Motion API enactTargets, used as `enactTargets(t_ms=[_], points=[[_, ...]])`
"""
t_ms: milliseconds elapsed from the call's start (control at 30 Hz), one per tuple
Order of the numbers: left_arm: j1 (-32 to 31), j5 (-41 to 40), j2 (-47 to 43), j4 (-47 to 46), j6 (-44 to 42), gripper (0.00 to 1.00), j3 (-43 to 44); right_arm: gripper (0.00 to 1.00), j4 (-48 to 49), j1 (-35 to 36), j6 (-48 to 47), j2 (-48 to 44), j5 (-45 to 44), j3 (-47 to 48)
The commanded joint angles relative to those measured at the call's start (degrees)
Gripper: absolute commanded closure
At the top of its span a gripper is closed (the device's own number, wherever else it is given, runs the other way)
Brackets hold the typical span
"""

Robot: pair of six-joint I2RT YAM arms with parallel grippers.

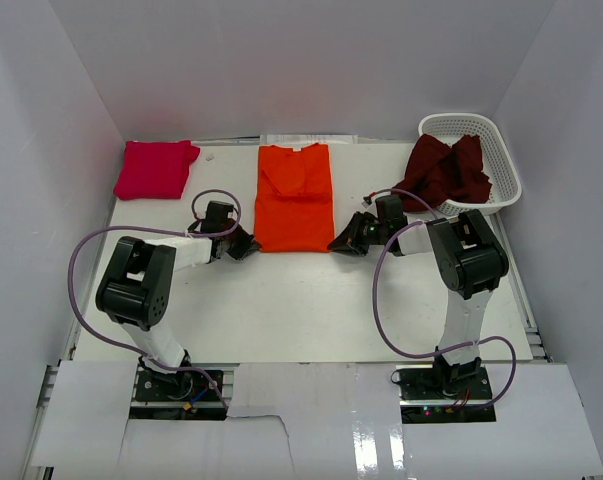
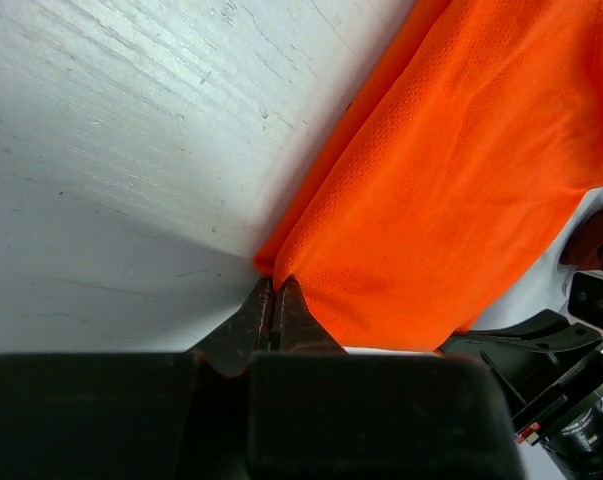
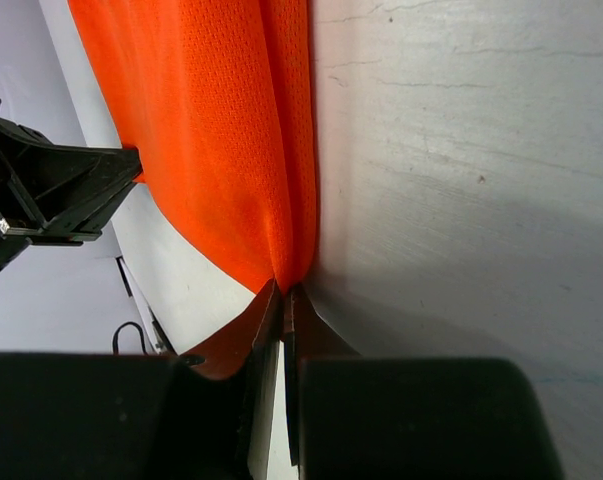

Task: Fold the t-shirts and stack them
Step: Grab one side of the 2/3 rectangular tshirt with both arms

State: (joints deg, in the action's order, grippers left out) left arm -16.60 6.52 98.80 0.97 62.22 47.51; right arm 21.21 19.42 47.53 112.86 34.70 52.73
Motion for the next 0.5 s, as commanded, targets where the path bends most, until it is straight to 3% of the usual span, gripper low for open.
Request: enactTargets(t_ms=[0, 267, 467], points=[[0.16, -2.13, 1.83, 5.88, -1.74, 1.00, -2.15, 0.92, 0.86, 0.27, -1.47, -2.47, 0.46, 0.88], [0.16, 3.48, -2.65, 12.98, -6.13, 1.00, -1.10, 0.92, -9.51, 0.62, -6.91, -5.62, -0.24, 0.36], [0.16, 5.95, -9.67, 19.50, -9.48, 1.00, -2.94, 0.92, -15.32, 0.71, -11.75, -12.57, 1.59, -7.10]])
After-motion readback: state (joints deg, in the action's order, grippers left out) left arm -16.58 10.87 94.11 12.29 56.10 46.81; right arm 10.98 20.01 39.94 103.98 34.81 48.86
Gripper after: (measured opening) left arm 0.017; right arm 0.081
